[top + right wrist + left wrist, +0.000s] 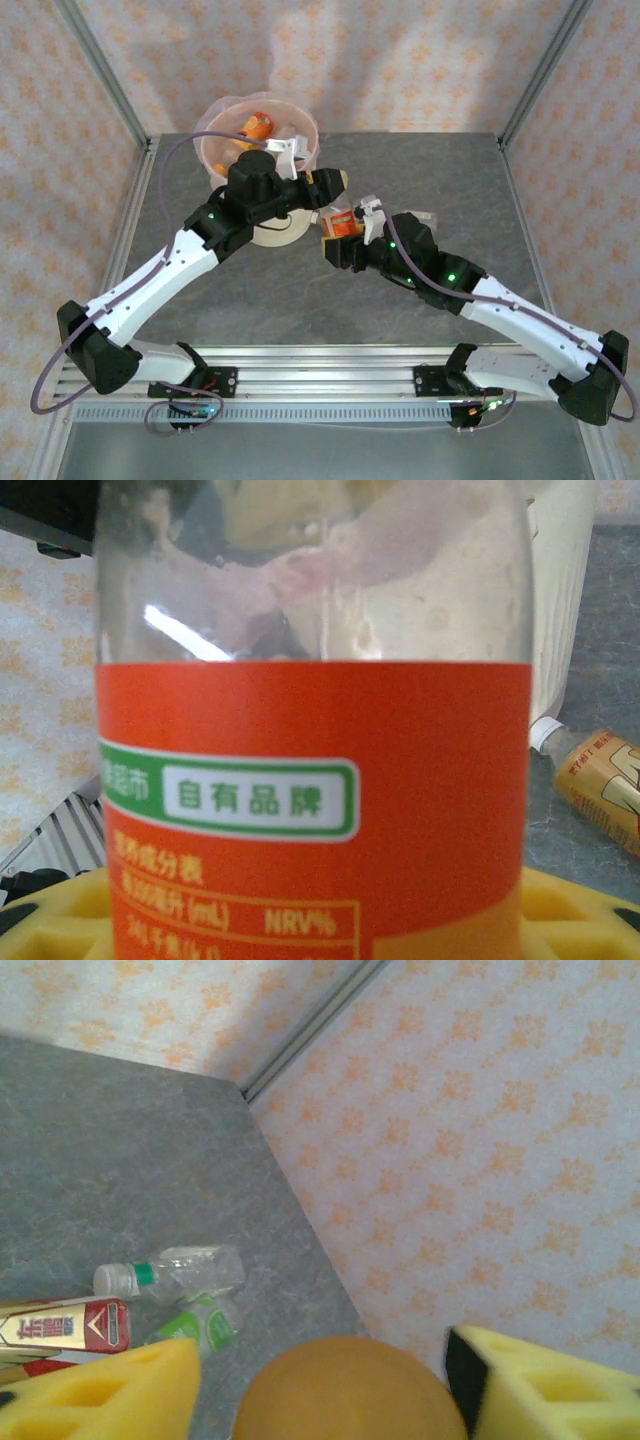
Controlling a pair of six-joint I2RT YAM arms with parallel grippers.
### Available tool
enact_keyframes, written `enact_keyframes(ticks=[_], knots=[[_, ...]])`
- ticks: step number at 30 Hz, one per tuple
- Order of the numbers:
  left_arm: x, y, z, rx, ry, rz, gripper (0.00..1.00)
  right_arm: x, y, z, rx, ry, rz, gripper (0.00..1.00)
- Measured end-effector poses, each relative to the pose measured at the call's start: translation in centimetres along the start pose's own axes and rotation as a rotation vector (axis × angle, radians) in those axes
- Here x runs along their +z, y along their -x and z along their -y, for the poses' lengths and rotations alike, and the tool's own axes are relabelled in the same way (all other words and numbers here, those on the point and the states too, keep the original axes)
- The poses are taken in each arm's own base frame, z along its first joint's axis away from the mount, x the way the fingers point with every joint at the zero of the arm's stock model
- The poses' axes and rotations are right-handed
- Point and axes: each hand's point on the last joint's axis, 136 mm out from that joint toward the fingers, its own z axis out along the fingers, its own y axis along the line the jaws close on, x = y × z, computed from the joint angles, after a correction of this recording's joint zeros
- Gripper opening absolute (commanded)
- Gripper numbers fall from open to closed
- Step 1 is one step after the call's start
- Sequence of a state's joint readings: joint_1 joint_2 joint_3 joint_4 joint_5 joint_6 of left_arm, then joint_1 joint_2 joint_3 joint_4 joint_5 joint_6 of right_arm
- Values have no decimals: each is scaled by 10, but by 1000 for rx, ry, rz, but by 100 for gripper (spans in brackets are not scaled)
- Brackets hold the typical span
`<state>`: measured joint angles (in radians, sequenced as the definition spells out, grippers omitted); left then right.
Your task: Put the plastic bottles in the bin
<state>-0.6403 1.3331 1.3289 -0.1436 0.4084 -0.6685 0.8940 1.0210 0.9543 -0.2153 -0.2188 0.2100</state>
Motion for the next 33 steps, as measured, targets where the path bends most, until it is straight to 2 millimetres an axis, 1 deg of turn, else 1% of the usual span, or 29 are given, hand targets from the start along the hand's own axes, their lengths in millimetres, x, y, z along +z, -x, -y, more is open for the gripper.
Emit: enact_keyframes(ticks=[2,4,5,7,8,9,11,13,18,20,22,24,25,27,28,30,33], knots=[[0,0,1,1,-2,-2,36,2,-1,1,0,-3,-4,45],[0,0,0,-3,-1,-2,28,2,-1,1,2,-5,-2,50],[0,0,0,-2,2,0,24,3,-1,2,1,-8,-2,55],[0,0,-1,5,6,0,19,4,0,3,1,-14,0,70],[-1,1,0,13,10,0,17,4,0,3,5,-18,0,81],[-2,3,0,23,18,0,15,5,1,4,7,-25,0,90],[-7,11,5,63,32,11,13,5,1,8,11,-48,1,99],[-16,26,13,119,54,42,13,4,1,12,21,-74,0,99],[-46,83,40,301,135,171,12,-2,17,15,29,-115,40,99],[-61,109,45,362,180,232,12,-4,17,21,37,-148,42,99],[-73,134,44,408,231,285,12,-5,13,26,43,-177,30,99],[-83,160,38,442,296,329,12,-6,10,32,51,-209,22,99],[-84,171,33,452,325,343,12,-6,8,35,54,-222,17,99],[-85,191,16,469,401,356,12,-7,5,40,61,-249,9,99],[-83,197,8,475,429,354,12,-8,4,42,65,-258,5,99],[-75,208,-16,483,499,331,13,-9,1,45,71,-278,-4,99],[-57,214,-51,488,582,265,13,-10,-3,50,82,-300,-14,99]])
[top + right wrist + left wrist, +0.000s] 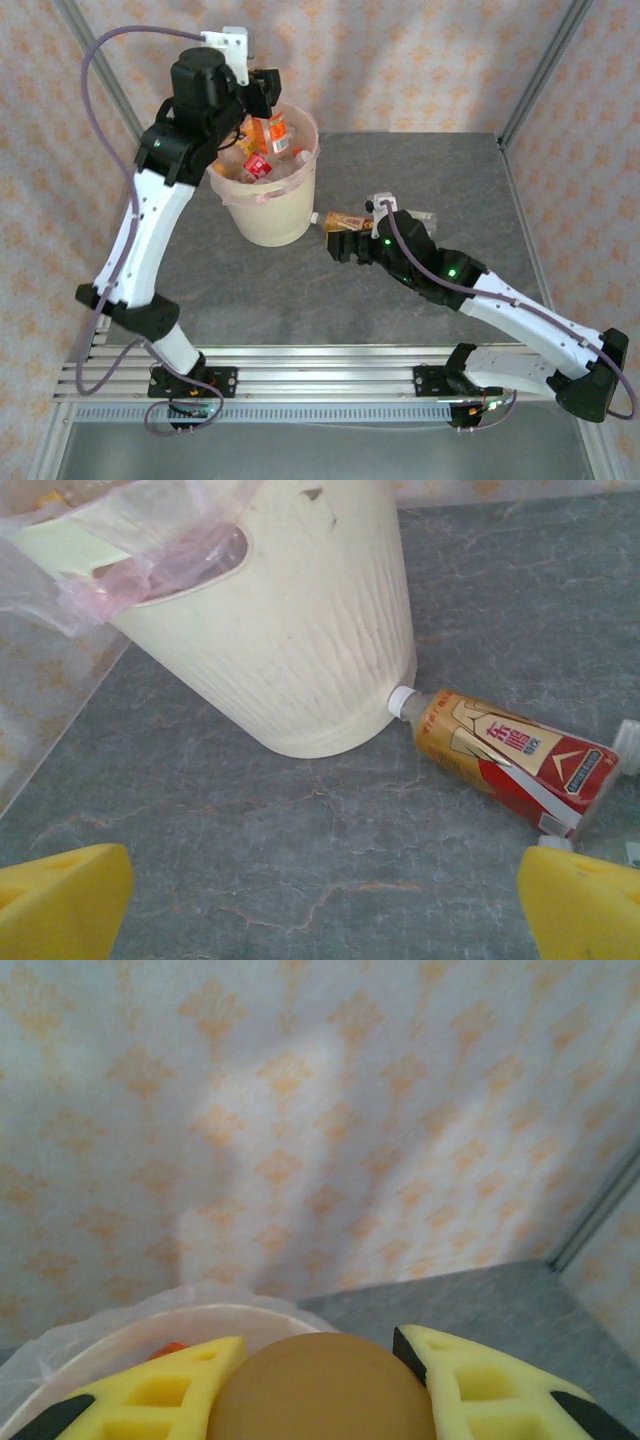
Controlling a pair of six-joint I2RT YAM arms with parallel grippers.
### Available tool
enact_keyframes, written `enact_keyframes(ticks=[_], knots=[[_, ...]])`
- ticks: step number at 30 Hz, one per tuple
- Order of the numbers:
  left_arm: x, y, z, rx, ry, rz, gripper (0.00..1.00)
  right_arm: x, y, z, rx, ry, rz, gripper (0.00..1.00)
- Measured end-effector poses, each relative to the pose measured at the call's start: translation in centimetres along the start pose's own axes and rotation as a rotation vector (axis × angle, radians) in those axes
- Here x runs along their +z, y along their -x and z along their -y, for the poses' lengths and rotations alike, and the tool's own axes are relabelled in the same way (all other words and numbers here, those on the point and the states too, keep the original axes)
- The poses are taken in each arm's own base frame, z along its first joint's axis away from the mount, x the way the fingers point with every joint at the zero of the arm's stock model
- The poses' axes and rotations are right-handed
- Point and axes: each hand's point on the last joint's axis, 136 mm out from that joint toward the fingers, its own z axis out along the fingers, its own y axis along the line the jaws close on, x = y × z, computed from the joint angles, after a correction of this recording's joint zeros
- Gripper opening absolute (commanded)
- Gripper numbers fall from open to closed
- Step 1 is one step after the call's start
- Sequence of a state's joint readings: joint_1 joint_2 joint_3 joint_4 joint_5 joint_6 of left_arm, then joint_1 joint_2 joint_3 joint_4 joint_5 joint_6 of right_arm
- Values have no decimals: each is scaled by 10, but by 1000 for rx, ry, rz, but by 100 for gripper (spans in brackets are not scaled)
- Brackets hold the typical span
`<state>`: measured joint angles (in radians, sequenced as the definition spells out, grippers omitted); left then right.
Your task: Put the plastic bottles in the bin
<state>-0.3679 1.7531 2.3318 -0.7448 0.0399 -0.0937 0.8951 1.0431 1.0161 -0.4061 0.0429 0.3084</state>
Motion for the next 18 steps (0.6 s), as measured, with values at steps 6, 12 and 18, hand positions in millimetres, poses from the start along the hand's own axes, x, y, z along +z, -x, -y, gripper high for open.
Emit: enact_keyframes(ticks=[6,12,18], knots=[[52,-44,-24,76,83,-162,13,-4,-1,6,20,-28,-2,99],[78,-87,-42,123,119,-309,14,-9,-1,22,70,-106,13,99],[87,-113,-51,155,133,-396,26,-14,-10,48,139,-244,-1,99]])
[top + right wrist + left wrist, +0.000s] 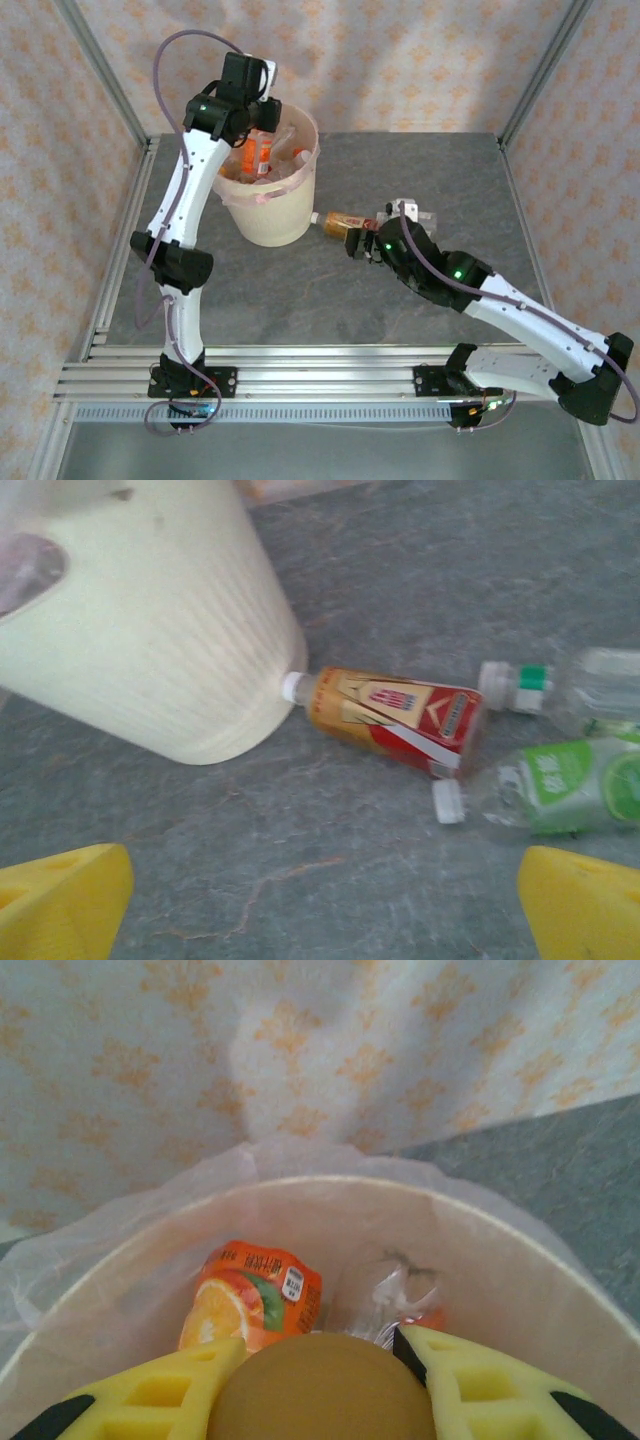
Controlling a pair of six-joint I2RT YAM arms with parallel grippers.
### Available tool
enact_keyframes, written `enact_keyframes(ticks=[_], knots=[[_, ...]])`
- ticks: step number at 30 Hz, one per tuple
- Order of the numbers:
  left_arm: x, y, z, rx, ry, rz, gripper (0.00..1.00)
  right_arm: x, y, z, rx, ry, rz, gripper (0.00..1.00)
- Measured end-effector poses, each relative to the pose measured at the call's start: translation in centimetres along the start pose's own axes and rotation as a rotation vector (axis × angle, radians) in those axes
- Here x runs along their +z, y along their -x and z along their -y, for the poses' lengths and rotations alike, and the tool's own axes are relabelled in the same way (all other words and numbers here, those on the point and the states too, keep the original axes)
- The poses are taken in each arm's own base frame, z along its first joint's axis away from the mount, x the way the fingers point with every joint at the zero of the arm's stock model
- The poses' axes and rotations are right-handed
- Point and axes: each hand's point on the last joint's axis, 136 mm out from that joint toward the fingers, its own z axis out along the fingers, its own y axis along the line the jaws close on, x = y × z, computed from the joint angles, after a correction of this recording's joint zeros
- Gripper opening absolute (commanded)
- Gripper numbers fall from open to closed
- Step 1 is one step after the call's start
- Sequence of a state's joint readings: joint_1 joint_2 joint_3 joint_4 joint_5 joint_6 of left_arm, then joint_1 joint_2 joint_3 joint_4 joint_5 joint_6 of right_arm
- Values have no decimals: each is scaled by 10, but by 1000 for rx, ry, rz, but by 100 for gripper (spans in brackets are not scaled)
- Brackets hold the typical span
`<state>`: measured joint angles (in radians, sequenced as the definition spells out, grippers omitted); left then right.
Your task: Put the plastic bottles in the bin
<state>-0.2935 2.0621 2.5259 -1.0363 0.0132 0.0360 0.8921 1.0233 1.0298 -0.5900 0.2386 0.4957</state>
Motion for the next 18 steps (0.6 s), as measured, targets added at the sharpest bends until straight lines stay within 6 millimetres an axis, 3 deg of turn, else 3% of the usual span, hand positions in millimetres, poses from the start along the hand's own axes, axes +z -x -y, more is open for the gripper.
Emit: enact_keyframes(ticks=[3,8,12,18], knots=[[4,-1,1,8,-2,-4,37,2,0,15,41,-73,-1,99],[11,-4,3,20,-5,-21,65,5,-4,48,139,-201,-22,99],[28,-16,5,21,-2,-63,67,3,-7,73,209,-290,-32,99],[37,-22,6,17,1,-85,63,-6,-4,81,265,-299,-14,99]])
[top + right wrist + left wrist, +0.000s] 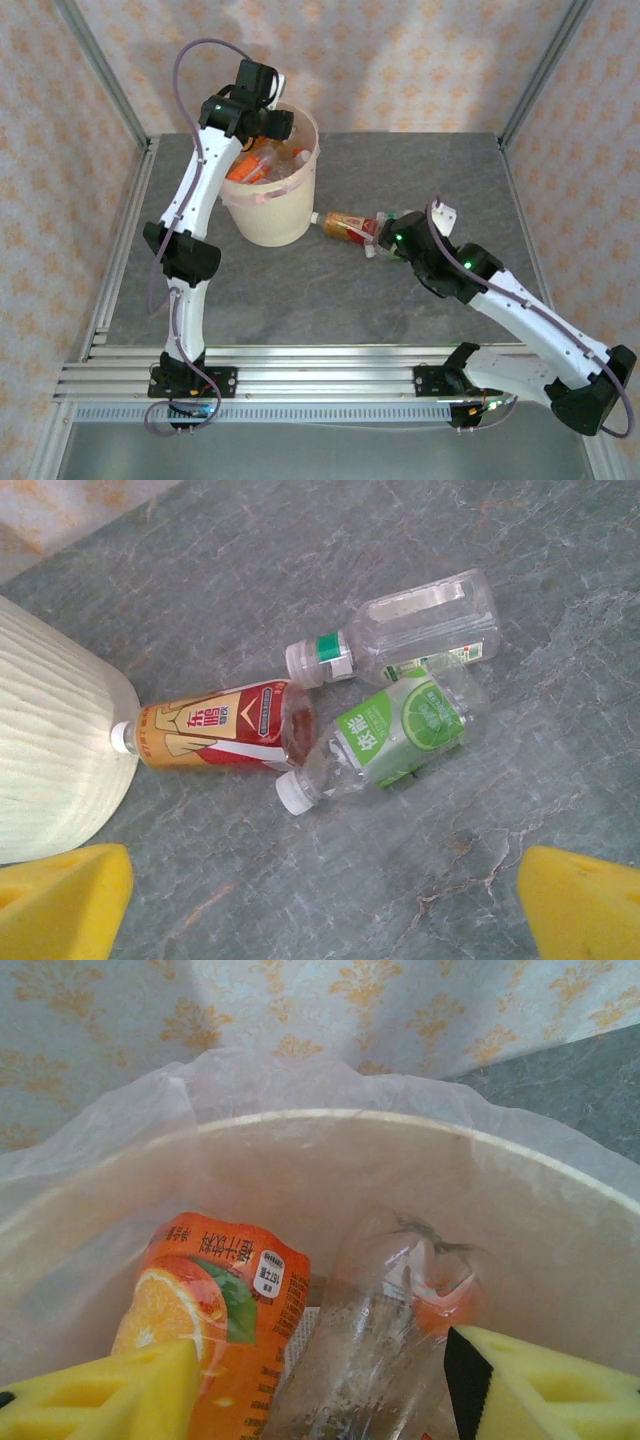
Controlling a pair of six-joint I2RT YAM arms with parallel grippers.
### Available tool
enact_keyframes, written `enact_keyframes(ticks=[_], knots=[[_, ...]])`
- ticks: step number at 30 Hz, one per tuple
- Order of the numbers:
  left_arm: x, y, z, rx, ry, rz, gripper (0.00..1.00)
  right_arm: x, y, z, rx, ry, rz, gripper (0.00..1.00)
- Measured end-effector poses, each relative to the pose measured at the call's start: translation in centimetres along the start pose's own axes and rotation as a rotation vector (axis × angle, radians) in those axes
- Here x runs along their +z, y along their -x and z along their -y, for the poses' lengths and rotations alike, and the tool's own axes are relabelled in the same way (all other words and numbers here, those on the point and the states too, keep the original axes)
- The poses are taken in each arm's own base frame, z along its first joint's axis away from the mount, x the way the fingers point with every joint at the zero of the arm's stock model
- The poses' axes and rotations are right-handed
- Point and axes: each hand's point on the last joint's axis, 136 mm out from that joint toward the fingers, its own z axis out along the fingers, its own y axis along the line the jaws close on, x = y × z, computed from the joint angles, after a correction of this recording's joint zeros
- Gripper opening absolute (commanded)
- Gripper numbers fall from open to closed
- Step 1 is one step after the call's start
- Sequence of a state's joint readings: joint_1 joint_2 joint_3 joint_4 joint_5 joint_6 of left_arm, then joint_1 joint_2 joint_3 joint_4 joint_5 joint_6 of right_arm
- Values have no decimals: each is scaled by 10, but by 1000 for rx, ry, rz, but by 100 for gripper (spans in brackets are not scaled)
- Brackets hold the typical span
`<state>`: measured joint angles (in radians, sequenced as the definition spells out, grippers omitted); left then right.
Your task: Put the plastic bottles in the bin
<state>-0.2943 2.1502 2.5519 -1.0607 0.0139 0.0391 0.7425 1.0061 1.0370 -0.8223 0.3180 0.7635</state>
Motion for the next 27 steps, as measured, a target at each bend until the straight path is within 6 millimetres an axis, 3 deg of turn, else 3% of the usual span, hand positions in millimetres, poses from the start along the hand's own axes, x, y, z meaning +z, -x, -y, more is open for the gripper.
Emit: enact_keyframes(ticks=[6,10,14,19,27], knots=[[0,-1,-2,-15,13,-2,59,1,0,8,37,-27,-5,99],[1,-14,-6,-14,34,-40,59,10,2,26,117,-84,-11,99],[-10,-23,-11,-26,51,-53,60,27,-8,49,194,-131,-64,99],[-52,-18,-18,-61,53,11,61,44,-17,60,264,-154,-128,99],[-131,-17,-35,-160,61,179,66,82,-27,55,309,-170,-215,99]])
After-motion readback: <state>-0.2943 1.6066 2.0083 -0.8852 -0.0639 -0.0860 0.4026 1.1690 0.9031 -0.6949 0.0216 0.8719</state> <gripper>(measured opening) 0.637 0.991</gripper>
